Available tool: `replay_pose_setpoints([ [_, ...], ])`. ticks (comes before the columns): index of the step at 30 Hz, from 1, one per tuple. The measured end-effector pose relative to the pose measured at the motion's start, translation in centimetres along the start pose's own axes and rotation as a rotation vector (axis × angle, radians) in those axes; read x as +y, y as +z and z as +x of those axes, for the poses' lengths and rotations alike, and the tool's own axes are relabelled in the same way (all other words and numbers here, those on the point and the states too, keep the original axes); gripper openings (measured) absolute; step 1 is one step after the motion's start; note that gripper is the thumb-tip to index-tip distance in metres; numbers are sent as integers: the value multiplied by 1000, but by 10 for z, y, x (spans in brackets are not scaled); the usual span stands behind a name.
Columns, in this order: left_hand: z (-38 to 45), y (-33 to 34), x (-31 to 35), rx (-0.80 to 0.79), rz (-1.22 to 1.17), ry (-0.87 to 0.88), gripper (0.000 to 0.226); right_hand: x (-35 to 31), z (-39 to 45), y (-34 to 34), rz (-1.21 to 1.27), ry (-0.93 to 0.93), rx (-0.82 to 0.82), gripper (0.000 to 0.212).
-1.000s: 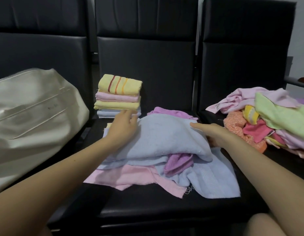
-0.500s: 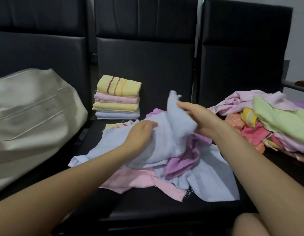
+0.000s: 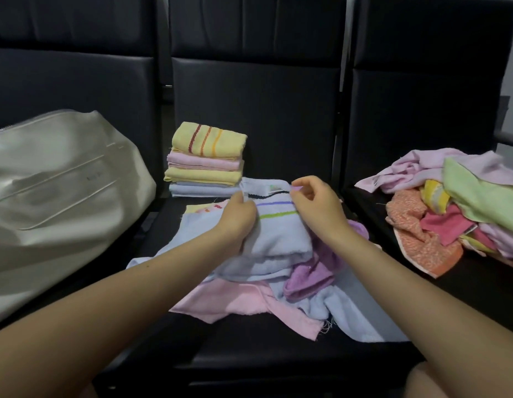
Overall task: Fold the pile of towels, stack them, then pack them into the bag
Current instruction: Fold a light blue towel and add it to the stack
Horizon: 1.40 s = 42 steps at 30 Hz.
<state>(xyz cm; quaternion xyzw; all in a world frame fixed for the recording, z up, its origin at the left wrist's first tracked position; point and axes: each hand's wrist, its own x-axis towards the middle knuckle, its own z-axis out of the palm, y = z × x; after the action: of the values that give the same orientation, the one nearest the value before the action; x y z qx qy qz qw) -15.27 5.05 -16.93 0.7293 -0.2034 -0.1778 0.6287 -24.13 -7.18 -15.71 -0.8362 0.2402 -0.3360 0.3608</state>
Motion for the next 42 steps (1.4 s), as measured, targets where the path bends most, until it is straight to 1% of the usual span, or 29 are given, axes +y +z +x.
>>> replay_pose_setpoints([
  [2, 3, -3, -3, 69, 138, 63, 27, 1, -4, 9, -132, 78, -79, 38],
  [4, -1, -5, -10, 84, 314, 169, 27, 2, -9, 20, -321, 79, -148, 57],
  [6, -3, -6, -18, 87, 411, 238, 28, 3, -12, 26, -450, 61, -167, 67],
  [9, -4, -7, -24, 121, 441, 282, 33, 5, -8, 26, -397, 140, -187, 73],
  [11, -7, -7, -26, 120, 466, 300, 37, 3, -6, 21, -314, 197, -226, 72],
  [12, -8, -8, -26, 111, 470, 302, 38, 2, -5, 19, -270, 217, -245, 67],
  [15, -5, -14, -26, 75, 445, 269, 42, -2, -8, 13, -200, 203, -261, 38],
  [18, 1, -23, -24, 72, 483, 207, 56, -11, -14, 10, -221, 131, -200, 32],
  [20, 1, -32, -20, 139, 481, 224, 57, -18, -15, 7, -188, 105, -163, 29],
  [22, 2, -42, -14, 199, 410, 235, 44, -26, -15, 4, -102, 112, -137, 24],
  [23, 2, -47, -11, 190, 326, 197, 35, -32, -15, 4, -34, 124, -119, 24],
  [24, 2, -50, -8, 151, 200, 129, 29, -36, -13, 5, 47, 139, -105, 22],
  [26, -1, -54, -2, 46, -90, -67, 31, -48, -13, 12, 250, 195, -141, 19],
  [27, -4, -56, 1, -5, -212, -155, 36, -53, -14, 16, 351, 234, -208, 20],
  [29, -4, -63, 1, -87, -441, -269, 48, -66, -19, 22, 584, 326, -419, 25],
  [31, -2, -75, -3, -140, -585, -316, 53, -74, -26, 28, 729, 355, -599, 25],
  [32, -1, -82, -5, -194, -604, -321, 52, -75, -26, 33, 750, 338, -621, 23],
  [34, 0, -94, -5, -262, -555, -341, 41, -77, -27, 39, 753, 289, -558, 18],
  [35, 3, -99, -5, -267, -475, -359, 35, -78, -27, 43, 734, 285, -504, 15],
  [36, 5, -103, -3, -235, -376, -375, 32, -77, -26, 47, 690, 290, -453, 12],
  [38, 10, -110, -3, -147, -171, -403, 40, -72, -24, 56, 555, 312, -403, 14],
  [39, 14, -112, -5, -75, -76, -386, 41, -67, -24, 62, 467, 321, -413, 17],
  [41, 19, -116, -14, 94, 102, -264, 24, -58, -27, 69, 300, 335, -462, 21],
  [42, 19, -119, -18, 136, 217, -202, 17, -55, -28, 72, 231, 339, -482, 24],
])
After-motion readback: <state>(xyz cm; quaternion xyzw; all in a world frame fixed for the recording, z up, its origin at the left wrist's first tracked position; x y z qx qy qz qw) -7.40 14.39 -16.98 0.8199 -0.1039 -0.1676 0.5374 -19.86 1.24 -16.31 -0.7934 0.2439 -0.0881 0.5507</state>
